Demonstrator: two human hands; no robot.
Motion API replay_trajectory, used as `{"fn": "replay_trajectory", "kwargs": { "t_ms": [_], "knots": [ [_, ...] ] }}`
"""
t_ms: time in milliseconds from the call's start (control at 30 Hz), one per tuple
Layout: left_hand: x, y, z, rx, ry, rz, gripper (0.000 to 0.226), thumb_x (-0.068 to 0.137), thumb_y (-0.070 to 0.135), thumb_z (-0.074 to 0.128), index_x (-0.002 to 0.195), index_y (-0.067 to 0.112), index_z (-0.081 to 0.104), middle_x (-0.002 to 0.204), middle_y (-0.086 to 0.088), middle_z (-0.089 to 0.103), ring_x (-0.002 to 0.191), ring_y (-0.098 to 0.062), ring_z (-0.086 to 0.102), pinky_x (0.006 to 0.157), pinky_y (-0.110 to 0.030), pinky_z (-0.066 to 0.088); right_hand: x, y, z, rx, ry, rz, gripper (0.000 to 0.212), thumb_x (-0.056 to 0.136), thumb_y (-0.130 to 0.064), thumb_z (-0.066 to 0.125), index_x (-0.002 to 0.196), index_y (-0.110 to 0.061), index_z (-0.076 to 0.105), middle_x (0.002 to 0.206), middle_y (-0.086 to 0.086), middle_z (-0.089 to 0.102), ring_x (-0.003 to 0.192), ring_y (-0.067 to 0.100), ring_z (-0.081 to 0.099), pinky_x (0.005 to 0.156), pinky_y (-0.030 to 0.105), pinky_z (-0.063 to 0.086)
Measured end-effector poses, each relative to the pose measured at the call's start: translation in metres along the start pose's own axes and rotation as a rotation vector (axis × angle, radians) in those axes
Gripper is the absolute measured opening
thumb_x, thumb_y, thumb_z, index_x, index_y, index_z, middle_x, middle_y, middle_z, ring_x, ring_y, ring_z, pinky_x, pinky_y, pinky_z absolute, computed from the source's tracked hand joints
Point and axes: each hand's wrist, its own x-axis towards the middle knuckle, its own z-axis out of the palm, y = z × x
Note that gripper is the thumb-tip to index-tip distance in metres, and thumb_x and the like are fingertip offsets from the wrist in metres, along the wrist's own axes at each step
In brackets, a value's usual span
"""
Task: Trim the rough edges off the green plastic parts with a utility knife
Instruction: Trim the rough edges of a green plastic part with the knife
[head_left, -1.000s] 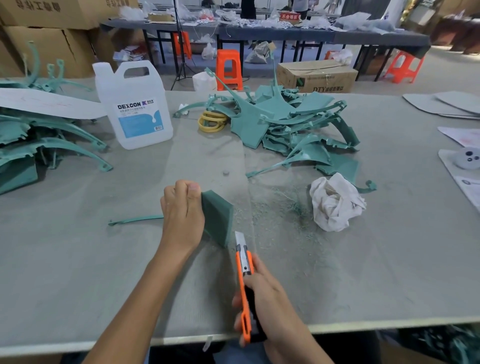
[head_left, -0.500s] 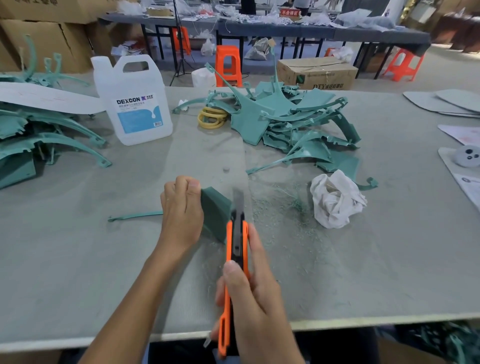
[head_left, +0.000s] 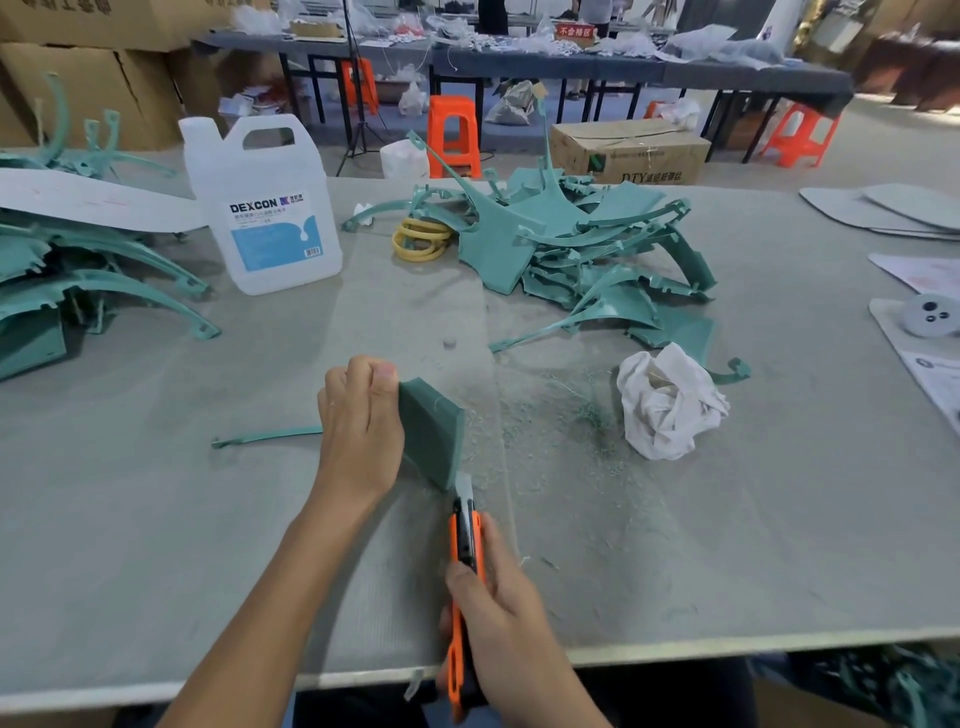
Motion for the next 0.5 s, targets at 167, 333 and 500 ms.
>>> {"fn": "replay_trajectory", "kwargs": {
  "t_ms": [167, 333, 500],
  "knots": [
    [-0.001, -0.001, 0.0, -0.005, -0.001, -0.04, 0.027, 0.102, 0.044, 0.022, 0.085, 0.033, 0.04, 0.095, 0.004, 0.044, 0.095, -0.013, 0.033, 0.083, -0.001, 0.023, -0.012, -0.048, -0.013, 0.059, -0.084, -0.264, 0.061, 0.091, -0.046, 0.056, 0.142, -0.068, 0.031, 0.072, 0.003, 0.061, 0.055, 0.019, 0.057, 0.051, 0.032, 0.054],
    [-0.001, 0.002, -0.001, -0.009, 0.009, -0.029, 0.03, 0.098, 0.051, 0.018, 0.082, 0.035, 0.038, 0.092, 0.009, 0.042, 0.094, -0.012, 0.032, 0.081, 0.0, 0.022, -0.007, -0.028, -0.018, 0.033, 0.001, -0.129, 0.061, 0.106, -0.023, 0.049, 0.151, -0.056, 0.025, 0.071, 0.006, 0.06, 0.049, 0.021, 0.057, 0.047, 0.028, 0.05],
    [-0.001, 0.002, -0.002, -0.008, 0.011, -0.014, 0.029, 0.099, 0.047, 0.02, 0.084, 0.033, 0.039, 0.091, 0.013, 0.041, 0.094, -0.014, 0.033, 0.082, -0.004, 0.024, -0.01, -0.019, -0.002, -0.006, -0.039, -0.124, 0.058, 0.106, -0.022, 0.05, 0.155, -0.042, 0.028, 0.071, 0.001, 0.063, 0.062, 0.009, 0.058, 0.064, 0.025, 0.049]
  ]
}}
